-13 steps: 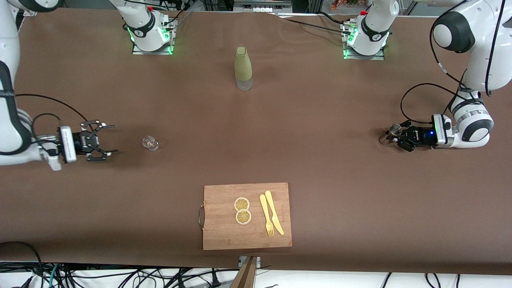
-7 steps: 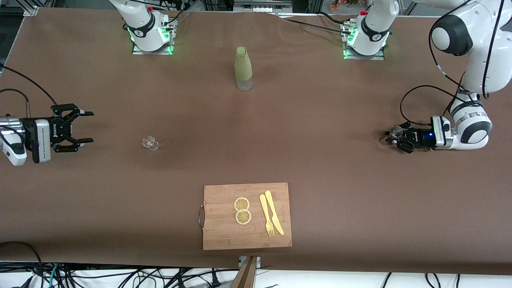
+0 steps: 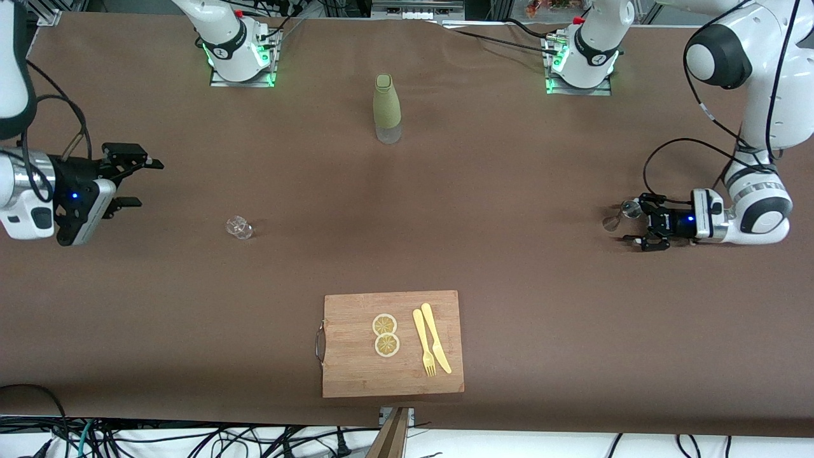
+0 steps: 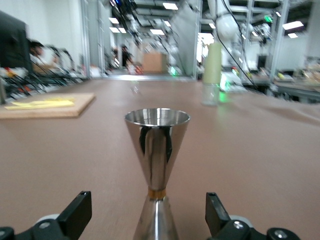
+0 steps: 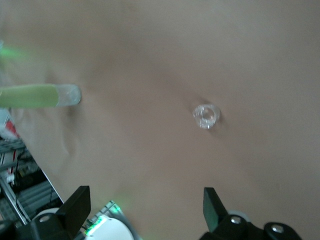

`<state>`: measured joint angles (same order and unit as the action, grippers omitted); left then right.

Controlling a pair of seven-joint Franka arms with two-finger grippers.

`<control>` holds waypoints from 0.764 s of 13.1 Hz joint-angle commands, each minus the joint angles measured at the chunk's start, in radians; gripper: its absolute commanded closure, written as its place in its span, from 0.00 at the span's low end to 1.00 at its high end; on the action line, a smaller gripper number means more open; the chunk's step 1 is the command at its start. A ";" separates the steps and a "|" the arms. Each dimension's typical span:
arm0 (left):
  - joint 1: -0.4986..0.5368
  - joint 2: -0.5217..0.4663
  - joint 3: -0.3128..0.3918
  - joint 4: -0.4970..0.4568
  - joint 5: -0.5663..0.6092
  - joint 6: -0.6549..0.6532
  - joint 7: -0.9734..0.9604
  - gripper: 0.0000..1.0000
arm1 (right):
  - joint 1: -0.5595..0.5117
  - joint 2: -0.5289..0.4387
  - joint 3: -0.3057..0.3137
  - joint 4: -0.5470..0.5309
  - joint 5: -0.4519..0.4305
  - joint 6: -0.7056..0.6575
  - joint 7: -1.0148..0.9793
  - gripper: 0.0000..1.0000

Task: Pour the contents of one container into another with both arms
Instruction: 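Set the jigger down and open the left gripper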

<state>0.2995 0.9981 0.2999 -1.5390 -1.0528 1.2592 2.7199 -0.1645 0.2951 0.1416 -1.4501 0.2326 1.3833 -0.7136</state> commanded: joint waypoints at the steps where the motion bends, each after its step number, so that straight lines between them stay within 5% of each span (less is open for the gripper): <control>1: -0.010 -0.015 0.011 0.147 0.137 0.000 -0.104 0.00 | 0.069 -0.103 -0.046 -0.102 -0.088 0.031 0.188 0.00; 3: -0.011 -0.029 0.044 0.200 0.165 0.000 -0.281 0.00 | 0.106 -0.158 -0.072 -0.143 -0.175 0.030 0.264 0.00; 5: -0.019 -0.079 0.056 0.255 0.245 0.002 -0.426 0.00 | 0.218 -0.198 -0.183 -0.177 -0.264 0.036 0.351 0.00; 10: -0.083 -0.312 0.073 0.260 0.376 0.006 -1.045 0.00 | 0.230 -0.307 -0.191 -0.312 -0.259 0.206 0.638 0.00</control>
<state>0.2638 0.7868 0.3578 -1.2552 -0.7252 1.2619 1.8748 0.0497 0.0664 -0.0375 -1.6649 -0.0196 1.5299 -0.1695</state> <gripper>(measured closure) 0.000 0.000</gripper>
